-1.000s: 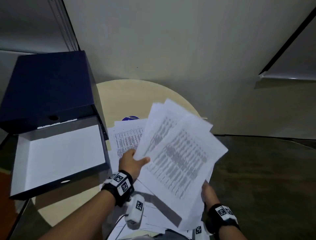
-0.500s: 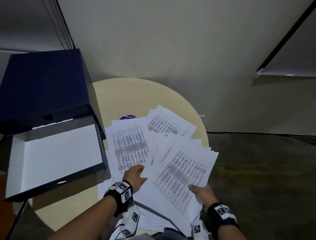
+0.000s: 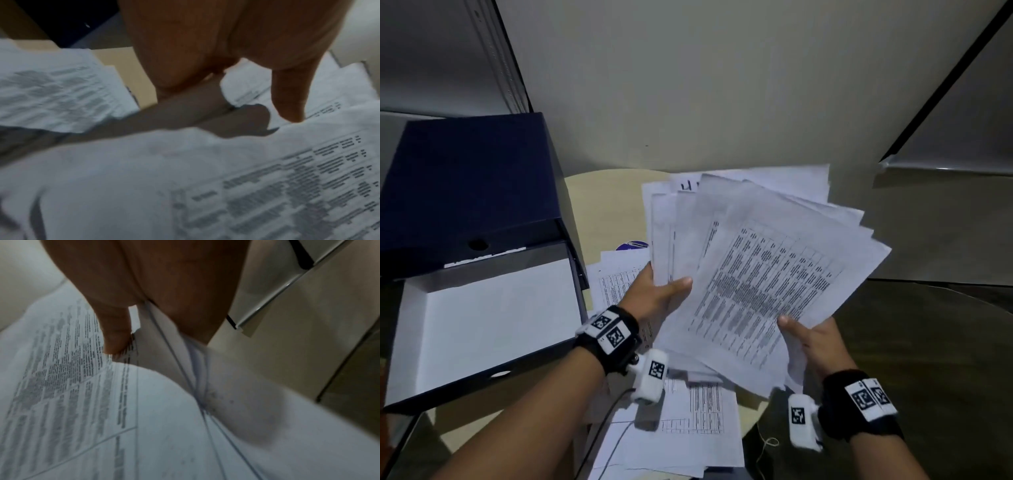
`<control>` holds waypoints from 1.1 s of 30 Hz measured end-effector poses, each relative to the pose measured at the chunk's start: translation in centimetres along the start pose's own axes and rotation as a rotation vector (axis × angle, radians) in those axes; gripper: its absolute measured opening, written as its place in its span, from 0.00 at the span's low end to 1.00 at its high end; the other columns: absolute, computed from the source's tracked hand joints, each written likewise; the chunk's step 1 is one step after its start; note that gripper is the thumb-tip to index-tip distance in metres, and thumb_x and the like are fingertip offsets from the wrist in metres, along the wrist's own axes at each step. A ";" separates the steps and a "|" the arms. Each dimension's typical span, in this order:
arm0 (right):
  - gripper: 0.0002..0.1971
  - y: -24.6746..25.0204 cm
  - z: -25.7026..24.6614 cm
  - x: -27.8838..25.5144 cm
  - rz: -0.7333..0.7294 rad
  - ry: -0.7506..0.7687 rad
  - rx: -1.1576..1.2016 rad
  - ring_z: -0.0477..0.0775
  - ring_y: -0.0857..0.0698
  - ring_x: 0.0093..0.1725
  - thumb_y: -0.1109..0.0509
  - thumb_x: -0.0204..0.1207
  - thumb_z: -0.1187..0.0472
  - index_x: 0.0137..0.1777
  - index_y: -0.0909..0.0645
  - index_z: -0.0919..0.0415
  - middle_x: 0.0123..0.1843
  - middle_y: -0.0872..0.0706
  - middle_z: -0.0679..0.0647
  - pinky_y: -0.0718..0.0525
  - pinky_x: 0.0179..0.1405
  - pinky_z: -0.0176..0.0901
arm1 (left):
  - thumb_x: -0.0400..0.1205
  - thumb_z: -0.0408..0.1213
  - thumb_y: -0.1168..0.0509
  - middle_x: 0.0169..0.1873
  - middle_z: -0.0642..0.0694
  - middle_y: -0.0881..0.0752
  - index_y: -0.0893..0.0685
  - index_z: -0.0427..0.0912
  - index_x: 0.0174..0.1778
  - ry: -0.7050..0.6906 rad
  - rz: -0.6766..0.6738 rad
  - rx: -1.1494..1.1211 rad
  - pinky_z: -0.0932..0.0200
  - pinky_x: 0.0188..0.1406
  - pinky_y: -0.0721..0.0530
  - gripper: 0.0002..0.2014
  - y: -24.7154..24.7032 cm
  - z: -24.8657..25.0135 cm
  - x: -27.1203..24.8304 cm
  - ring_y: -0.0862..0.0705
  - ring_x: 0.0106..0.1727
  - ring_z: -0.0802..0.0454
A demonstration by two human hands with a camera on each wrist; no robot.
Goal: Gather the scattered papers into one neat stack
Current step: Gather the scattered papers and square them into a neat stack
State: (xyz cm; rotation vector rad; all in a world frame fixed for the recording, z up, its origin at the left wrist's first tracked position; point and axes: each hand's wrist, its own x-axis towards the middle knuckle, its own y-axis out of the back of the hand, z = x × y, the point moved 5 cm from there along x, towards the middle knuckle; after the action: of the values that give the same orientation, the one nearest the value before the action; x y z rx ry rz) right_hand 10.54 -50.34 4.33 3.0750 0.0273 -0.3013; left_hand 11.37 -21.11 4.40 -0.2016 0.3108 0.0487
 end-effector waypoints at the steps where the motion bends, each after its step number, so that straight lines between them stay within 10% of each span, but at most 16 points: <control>1: 0.11 -0.5 -0.3 0.3 -0.010 -0.002 -0.010 0.35 0.11 0.38 0.22 0.73 0.68 0.49 0.17 0.53 0.38 0.08 0.36 0.17 0.38 0.23 | 0.76 0.29 0.27 0.48 0.46 0.08 0.19 0.35 0.62 -0.066 0.029 0.017 0.66 0.45 0.11 0.19 -0.2 1.6 -0.4 0.10 0.41 0.62; 4: 0.22 -2.0 -0.7 0.2 0.035 -0.075 -0.050 0.48 0.21 0.26 0.16 0.64 0.48 0.29 0.19 0.66 0.25 0.16 0.48 0.21 0.30 0.34 | 0.74 0.27 0.25 0.37 0.55 0.08 0.15 0.39 0.49 -0.159 0.112 0.086 0.67 0.46 0.12 0.10 0.5 3.0 -1.0 0.10 0.40 0.63; 8: 0.17 -3.7 2.0 -0.3 0.087 -0.249 -0.064 0.49 0.24 0.30 0.24 0.77 0.60 0.29 0.25 0.59 0.25 0.21 0.46 0.29 0.30 0.40 | 0.71 0.24 0.24 0.47 0.45 0.09 0.15 0.44 0.51 -0.110 0.101 0.131 0.53 0.54 0.13 0.16 1.1 0.5 -1.4 0.10 0.48 0.56; 14: 0.12 -4.6 4.4 0.0 0.125 -0.251 0.001 0.63 0.10 0.55 0.26 0.78 0.69 0.60 0.16 0.72 0.54 0.08 0.62 0.17 0.42 0.40 | 0.71 0.21 0.25 0.42 0.54 0.09 0.16 0.49 0.47 -0.071 0.106 0.141 0.66 0.40 0.15 0.18 1.6 -1.7 -1.2 0.10 0.42 0.65; 25: 0.09 -4.7 4.7 1.6 0.108 -0.252 -0.059 0.62 0.15 0.52 0.35 0.76 0.82 0.54 0.18 0.76 0.46 0.14 0.54 0.16 0.43 0.37 | 0.73 0.18 0.30 0.46 0.50 0.12 0.18 0.34 0.57 0.026 0.105 0.202 0.68 0.38 0.20 0.17 2.0 -2.7 -0.1 0.15 0.47 0.59; 29: 0.09 -5.9 5.0 2.1 0.086 -0.330 -0.066 0.64 0.15 0.55 0.32 0.79 0.75 0.44 0.18 0.59 0.50 0.11 0.57 0.19 0.66 0.57 | 0.73 0.19 0.27 0.45 0.53 0.11 0.17 0.43 0.51 -0.001 0.129 0.182 0.66 0.46 0.17 0.17 2.4 -2.7 0.4 0.14 0.47 0.64; 33: 0.14 -6.5 5.5 3.3 0.123 -0.318 -0.117 0.62 0.17 0.61 0.28 0.80 0.66 0.64 0.21 0.66 0.60 0.14 0.60 0.22 0.73 0.57 | 0.75 0.25 0.28 0.51 0.48 0.11 0.18 0.41 0.59 -0.029 0.074 0.214 0.53 0.59 0.17 0.17 1.5 -2.9 0.6 0.14 0.55 0.56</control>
State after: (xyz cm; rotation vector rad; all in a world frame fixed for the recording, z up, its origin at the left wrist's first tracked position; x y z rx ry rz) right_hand 12.59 -44.07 -1.99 2.8609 -0.1501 -0.7464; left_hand 10.99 -20.18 1.21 0.0225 0.2923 0.0915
